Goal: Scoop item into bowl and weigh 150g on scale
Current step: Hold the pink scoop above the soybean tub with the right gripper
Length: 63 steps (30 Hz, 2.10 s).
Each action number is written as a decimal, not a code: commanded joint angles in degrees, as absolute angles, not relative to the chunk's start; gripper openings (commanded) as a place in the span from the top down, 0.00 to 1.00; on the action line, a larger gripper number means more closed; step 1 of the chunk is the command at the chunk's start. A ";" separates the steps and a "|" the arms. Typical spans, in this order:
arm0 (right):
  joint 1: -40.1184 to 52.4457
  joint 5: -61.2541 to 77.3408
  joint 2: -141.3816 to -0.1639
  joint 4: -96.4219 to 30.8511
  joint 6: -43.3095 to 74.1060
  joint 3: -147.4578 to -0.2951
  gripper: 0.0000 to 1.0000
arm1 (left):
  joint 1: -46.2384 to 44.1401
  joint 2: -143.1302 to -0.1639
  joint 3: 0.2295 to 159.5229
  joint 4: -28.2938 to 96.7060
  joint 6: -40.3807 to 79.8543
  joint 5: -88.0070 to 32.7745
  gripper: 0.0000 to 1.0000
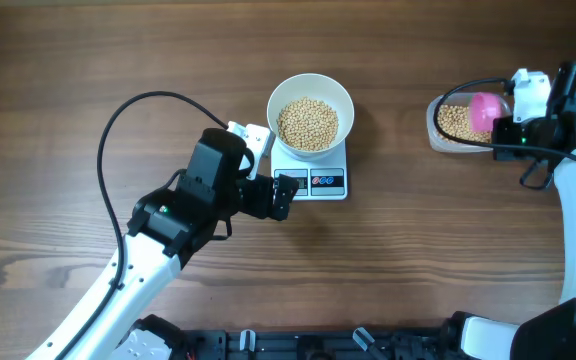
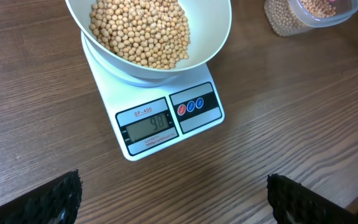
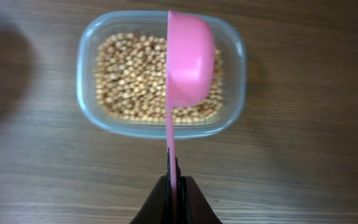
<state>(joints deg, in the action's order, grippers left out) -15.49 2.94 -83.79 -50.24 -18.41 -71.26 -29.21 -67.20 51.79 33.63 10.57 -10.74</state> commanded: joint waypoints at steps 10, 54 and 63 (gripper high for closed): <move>-15.55 -5.78 -87.55 -47.66 -19.03 -70.89 0.96 | -29.45 -67.29 51.72 33.63 9.45 -10.41 0.00; -4.89 7.42 -91.57 -53.60 -17.69 -70.81 0.96 | -29.45 -67.29 51.72 33.63 9.45 -10.41 0.00; -7.03 7.94 -91.57 -53.34 -13.50 -70.81 0.96 | -29.45 -67.29 51.72 33.61 9.45 -10.41 0.00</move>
